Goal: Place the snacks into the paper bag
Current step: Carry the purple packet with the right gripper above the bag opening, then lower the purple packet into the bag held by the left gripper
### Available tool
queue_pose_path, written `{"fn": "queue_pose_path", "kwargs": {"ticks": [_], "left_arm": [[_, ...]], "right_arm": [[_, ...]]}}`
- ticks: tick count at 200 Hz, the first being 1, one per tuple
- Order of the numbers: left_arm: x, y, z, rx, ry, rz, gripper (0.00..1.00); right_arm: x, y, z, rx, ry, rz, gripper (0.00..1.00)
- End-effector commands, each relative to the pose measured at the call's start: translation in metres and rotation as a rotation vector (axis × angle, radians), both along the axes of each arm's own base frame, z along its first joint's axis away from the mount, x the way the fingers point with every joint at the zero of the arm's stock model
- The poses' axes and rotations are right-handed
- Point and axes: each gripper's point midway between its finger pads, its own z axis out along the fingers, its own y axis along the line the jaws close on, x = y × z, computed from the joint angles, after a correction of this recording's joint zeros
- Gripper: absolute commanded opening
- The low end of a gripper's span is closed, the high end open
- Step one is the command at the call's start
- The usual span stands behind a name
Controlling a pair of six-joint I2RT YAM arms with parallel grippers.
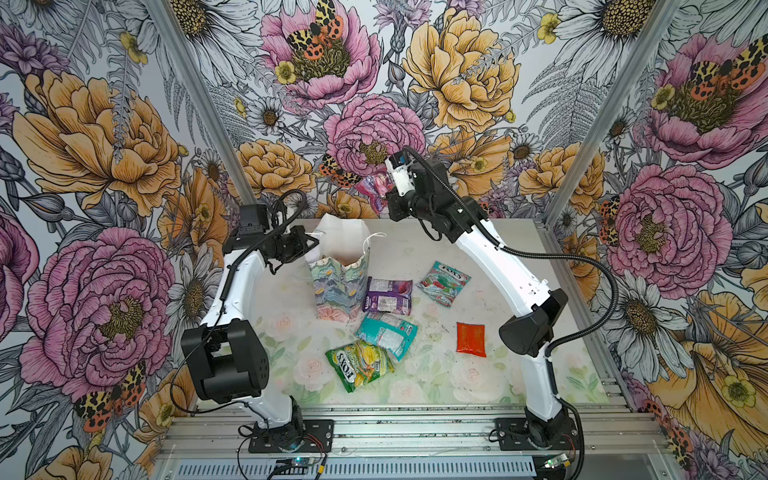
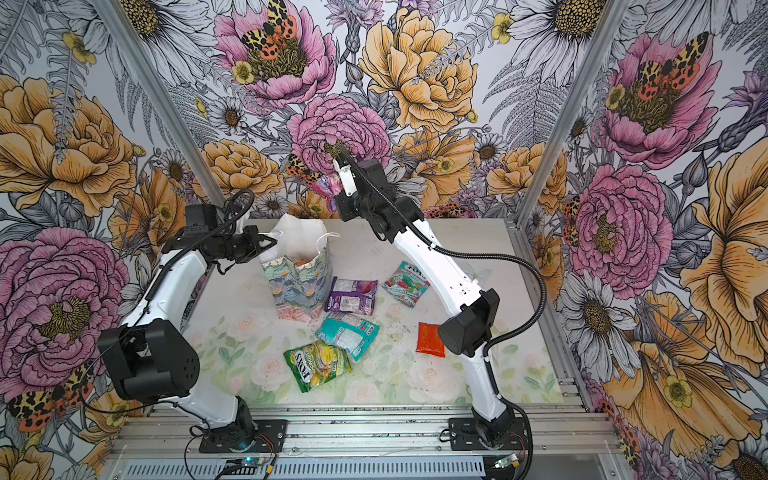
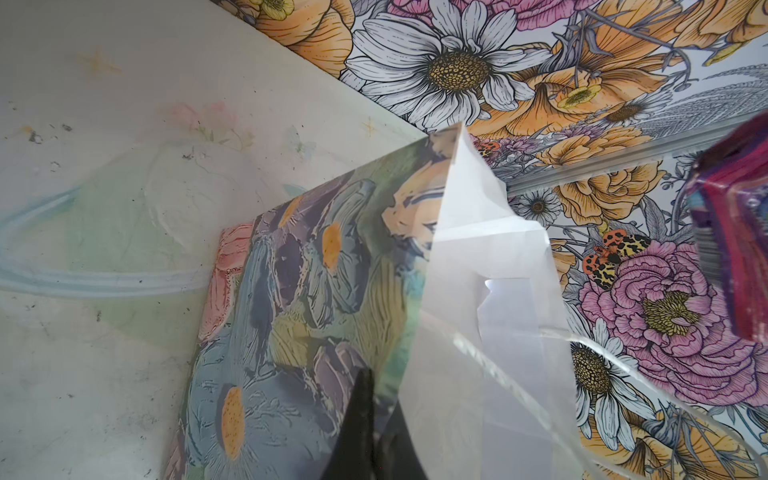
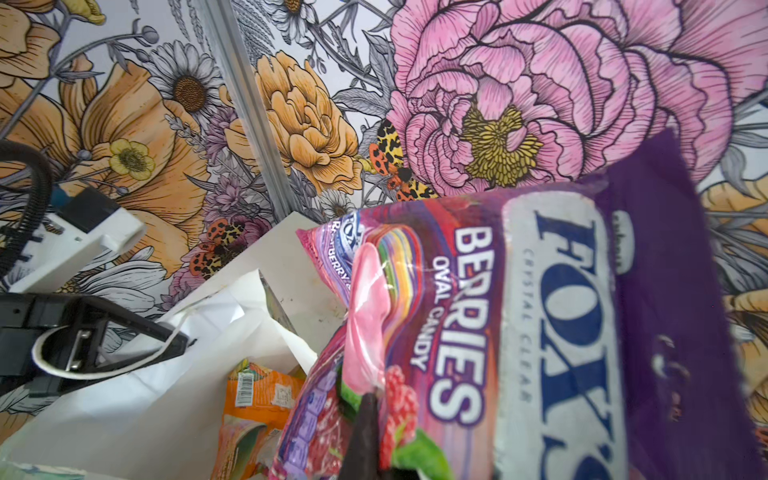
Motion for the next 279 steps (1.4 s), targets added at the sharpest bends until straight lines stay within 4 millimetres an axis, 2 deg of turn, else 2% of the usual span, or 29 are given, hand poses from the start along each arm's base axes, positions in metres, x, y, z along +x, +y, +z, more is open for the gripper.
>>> {"fn": "queue_pose_path", "kwargs": {"ticks": [1,37,90,133,201,204,208,279], "left_arm": [[-0.004,-0.01,0.006,-0.027,-0.01,-0.035,0.0],[-0.004,-0.01,0.006,-0.026,-0.011,-0.033,0.0],[-0.004,-0.006,0.008,-0.026,-0.017,-0.024,0.0],[-0.005,-0.003,0.009,-0.026,-0.019,-0.017,0.0],[-0.005,-0.002,0.009,-0.026,-0.019,-0.014,0.0],[-0.005,-0.002,0.01,-0.026,-0.021,-0.015,0.0],[-0.005,-0.002,0.01,-0.026,-0.022,-0.015,0.0],[-0.005,-0.002,0.01,-0.026,-0.021,-0.014,0.0]], "right_arm": [[-0.011,0.025,0.017,0.034,-0.058,0.114,0.0],[-0.026,0.048,-0.002,-0.028,-0.054,0.184,0.0],[-0.052,0.068,-0.028,-0.134,-0.04,0.272,0.0],[-0.063,0.072,-0.046,-0.191,-0.016,0.302,0.0],[-0.069,0.064,-0.065,-0.257,0.017,0.316,0.0],[-0.08,0.074,-0.066,-0.26,0.014,0.341,0.0],[-0.082,0.075,-0.067,-0.265,0.013,0.348,0.0],[-0.1,0.081,-0.077,-0.307,0.019,0.41,0.0]]}}
